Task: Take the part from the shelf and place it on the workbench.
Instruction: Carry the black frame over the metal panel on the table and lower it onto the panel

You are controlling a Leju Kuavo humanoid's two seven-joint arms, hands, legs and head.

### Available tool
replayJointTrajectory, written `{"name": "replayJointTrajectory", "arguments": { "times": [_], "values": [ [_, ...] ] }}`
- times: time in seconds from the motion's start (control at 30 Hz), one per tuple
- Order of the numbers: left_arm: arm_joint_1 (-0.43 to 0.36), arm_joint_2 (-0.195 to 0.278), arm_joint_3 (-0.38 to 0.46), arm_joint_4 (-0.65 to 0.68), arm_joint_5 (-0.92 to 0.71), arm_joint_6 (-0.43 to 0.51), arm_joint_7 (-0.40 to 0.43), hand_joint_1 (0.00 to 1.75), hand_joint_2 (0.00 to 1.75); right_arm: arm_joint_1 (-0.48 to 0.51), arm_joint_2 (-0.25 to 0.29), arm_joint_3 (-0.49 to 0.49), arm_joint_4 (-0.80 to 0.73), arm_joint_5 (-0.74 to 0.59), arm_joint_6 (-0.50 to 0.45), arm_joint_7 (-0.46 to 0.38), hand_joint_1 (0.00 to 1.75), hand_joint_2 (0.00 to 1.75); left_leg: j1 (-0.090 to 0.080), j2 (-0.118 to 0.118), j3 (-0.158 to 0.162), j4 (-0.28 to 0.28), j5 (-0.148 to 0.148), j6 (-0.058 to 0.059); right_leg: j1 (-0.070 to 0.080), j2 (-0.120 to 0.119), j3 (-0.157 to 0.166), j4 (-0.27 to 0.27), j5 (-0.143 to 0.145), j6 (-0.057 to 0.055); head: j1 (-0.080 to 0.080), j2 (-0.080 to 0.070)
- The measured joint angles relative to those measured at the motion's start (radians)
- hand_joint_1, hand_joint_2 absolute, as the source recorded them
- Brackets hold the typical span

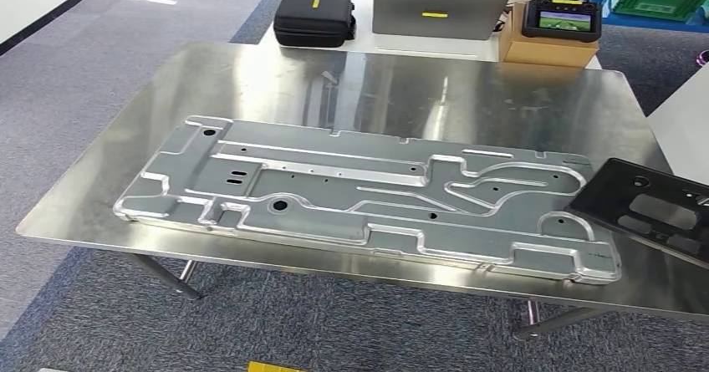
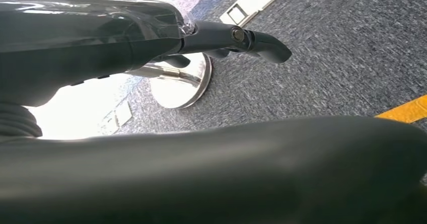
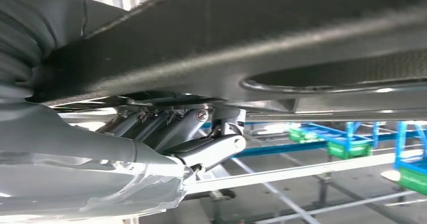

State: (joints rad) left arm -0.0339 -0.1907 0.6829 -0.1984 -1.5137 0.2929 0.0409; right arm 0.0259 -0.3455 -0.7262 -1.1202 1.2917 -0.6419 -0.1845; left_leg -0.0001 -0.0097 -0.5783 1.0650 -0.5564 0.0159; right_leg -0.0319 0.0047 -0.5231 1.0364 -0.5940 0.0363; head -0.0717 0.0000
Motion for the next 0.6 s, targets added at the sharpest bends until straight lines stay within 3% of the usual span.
{"name": "replayJointTrajectory", "arguments": {
  "times": [0.27, 0.6],
  "values": [
    [0.001, 0.001, 0.0, 0.0, 0.0, -0.007, -0.012, 0.0, 1.75, 0.079, 0.03, 0.119, -0.134, 0.038, 0.013, -0.11, 1.75, 1.75, 0.0, -0.001, 0.0, 0.0, 0.0, 0.0, 0.001, 0.0, 0.0, 0.0, 0.0, 0.0, 0.0, 0.0],
    [0.003, 0.003, 0.0, 0.0, 0.0, -0.015, -0.006, 0.0, 1.75, 0.231, 0.042, 0.29, -0.382, 0.192, 0.017, -0.055, 1.75, 1.75, 0.001, -0.002, 0.0, -0.001, 0.0, 0.0, 0.0, -0.001, 0.001, 0.0, -0.001, 0.002, 0.0, 0.0]
  ]
}}
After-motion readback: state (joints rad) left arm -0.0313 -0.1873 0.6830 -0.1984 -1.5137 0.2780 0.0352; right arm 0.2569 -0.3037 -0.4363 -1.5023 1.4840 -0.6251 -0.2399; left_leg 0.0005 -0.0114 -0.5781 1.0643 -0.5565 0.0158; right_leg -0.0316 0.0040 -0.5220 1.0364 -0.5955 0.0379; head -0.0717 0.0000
